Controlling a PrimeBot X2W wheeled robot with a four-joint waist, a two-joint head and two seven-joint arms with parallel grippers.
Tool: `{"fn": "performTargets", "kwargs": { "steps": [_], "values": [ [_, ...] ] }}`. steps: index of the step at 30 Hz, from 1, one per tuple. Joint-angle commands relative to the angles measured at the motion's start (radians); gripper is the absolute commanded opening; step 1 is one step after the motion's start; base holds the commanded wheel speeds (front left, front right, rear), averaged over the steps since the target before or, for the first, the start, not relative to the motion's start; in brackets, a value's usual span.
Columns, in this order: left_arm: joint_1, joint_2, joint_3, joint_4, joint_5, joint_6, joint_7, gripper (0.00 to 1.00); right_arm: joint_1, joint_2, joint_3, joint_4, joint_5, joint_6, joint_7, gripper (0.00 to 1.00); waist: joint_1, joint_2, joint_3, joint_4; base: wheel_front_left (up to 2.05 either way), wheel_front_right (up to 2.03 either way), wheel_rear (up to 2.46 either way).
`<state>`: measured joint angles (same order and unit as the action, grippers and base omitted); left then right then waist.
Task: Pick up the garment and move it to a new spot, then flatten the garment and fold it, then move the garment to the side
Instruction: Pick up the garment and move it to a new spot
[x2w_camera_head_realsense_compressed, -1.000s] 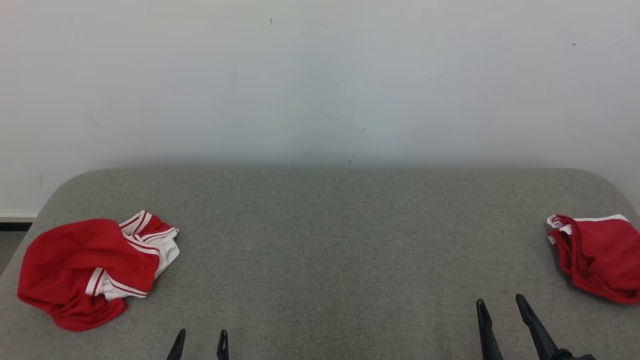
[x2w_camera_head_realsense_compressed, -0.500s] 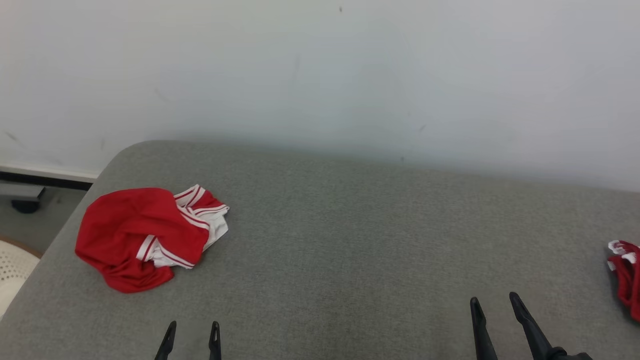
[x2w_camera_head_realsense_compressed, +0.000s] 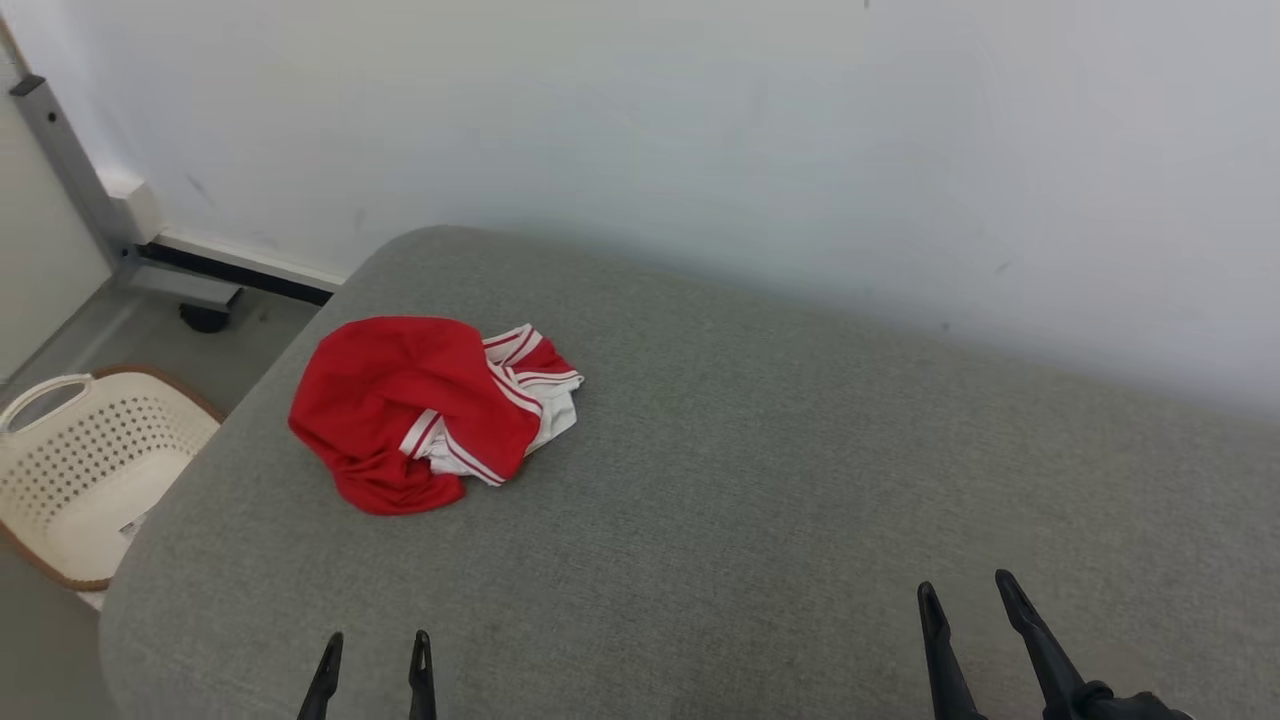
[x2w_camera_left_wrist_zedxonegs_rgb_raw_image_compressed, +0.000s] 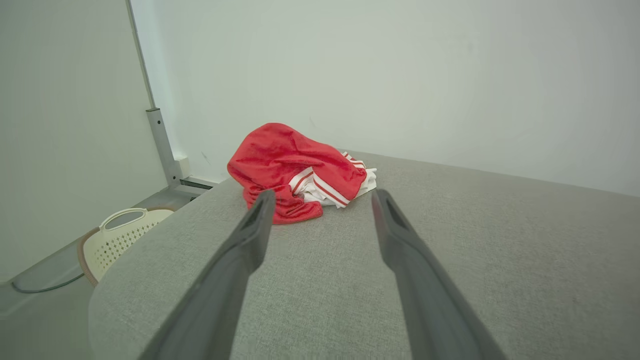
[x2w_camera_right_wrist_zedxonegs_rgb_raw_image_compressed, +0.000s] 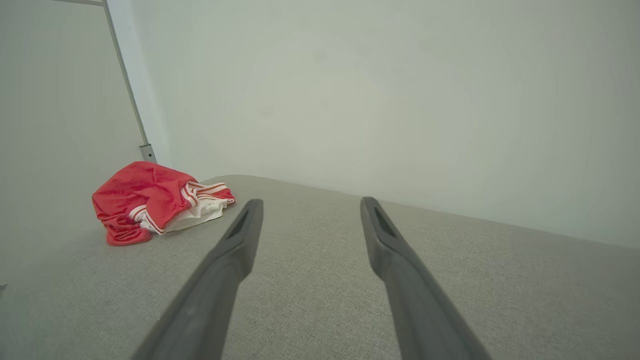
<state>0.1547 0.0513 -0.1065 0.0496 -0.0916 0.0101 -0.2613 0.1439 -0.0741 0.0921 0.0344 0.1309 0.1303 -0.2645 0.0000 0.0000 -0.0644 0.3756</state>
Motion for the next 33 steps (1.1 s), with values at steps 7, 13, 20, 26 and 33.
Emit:
{"fn": "performTargets", "kwargs": {
  "steps": [7, 13, 20, 26, 33],
  "values": [
    [-0.013, -0.001, 0.002, -0.012, 0.002, 0.006, -0.003, 1.0, -0.009, -0.004, -0.001, -0.001, 0.009, 0.001, -0.001, 1.0, 0.0, 0.0, 0.011, 0.099, 0.0, 0.0, 0.0],
    [-0.016, -0.002, 0.001, -0.025, -0.011, 0.021, -0.003, 1.0, -0.034, -0.014, 0.019, 0.01, 0.012, 0.001, -0.001, 1.0, 0.0, 0.0, 0.029, 0.112, 0.0, 0.0, 0.0],
    [-0.029, -0.001, -0.009, -0.027, -0.035, 0.028, -0.003, 1.0, -0.039, -0.024, 0.028, 0.014, 0.016, 0.001, -0.001, 1.0, 0.0, 0.0, 0.042, 0.122, 0.0, 0.0, 0.0],
    [-0.143, -0.001, -0.012, 0.05, -0.062, -0.008, -0.003, 1.0, -0.021, -0.033, 0.021, 0.013, 0.012, 0.001, -0.001, 1.0, 0.0, 0.0, 0.054, 0.129, 0.0, 0.0, 0.0],
    [-0.473, 0.038, -0.009, 0.277, -0.064, -0.072, 0.02, 1.0, -0.072, -0.098, 0.046, 0.003, 0.0, 0.001, -0.001, 1.0, 0.0, 0.0, 0.159, 0.072, 0.0, 0.0, 0.0]
  ]
}}
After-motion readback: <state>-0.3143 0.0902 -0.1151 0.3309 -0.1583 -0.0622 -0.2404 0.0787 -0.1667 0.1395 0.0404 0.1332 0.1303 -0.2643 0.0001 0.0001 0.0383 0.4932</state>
